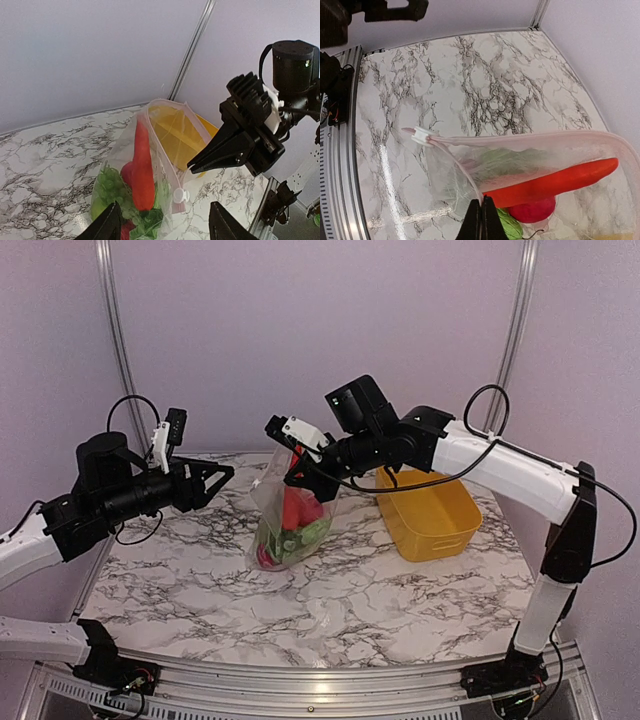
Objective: Place the food in the zip-top bag and seal the zipper
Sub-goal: Hold the zipper food storage bag at the center of the board.
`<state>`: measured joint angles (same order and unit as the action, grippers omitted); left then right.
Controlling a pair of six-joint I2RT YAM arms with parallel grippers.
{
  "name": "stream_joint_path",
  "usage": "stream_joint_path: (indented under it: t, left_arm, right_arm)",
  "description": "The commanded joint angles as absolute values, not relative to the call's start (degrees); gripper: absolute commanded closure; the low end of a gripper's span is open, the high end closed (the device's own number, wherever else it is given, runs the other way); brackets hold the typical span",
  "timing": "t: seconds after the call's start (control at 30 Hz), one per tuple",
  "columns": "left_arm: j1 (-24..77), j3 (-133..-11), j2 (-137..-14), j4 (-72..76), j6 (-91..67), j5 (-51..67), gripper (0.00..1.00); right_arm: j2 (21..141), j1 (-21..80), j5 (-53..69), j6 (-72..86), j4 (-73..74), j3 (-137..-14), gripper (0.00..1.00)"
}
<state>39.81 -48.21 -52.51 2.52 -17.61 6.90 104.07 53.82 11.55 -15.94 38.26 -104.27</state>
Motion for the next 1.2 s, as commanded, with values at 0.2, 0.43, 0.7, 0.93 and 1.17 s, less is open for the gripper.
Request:
stream_joint_path:
  t: [0.2,0.43,0.7,0.93,1.17]
  left_arm:
    - [39.6,-45.4,-60.6,14.8,-12.3,20.3,0.46]
    - [39.7,-46.6,-66.2,18.1,-8.8,21.3,0.52]
    - [39.6,-46.5,-67.7,19.2,-4.3,18.3,0.67]
    - [39.6,-46.4,-68.6,20.0,-3.5,17.6,0.90]
    - [39.7,-48.3,-68.4,18.0,-1.3,15.8,1.00]
  right_arm:
    - [101.3,51.9,18.5,-9.4,32.8,-104.0,1.00]
    - [102.0,51.5,19.8,-8.5,33.1,-105.3,1.00]
    - [101.9,51.2,19.4,-8.3,33.5,-105.4,1.00]
    - [101.8,51.0,19.2,-8.1,34.0,-105.3,1.00]
    - [102.2,51.0,19.2,-9.1,36.3,-106.9,0.94]
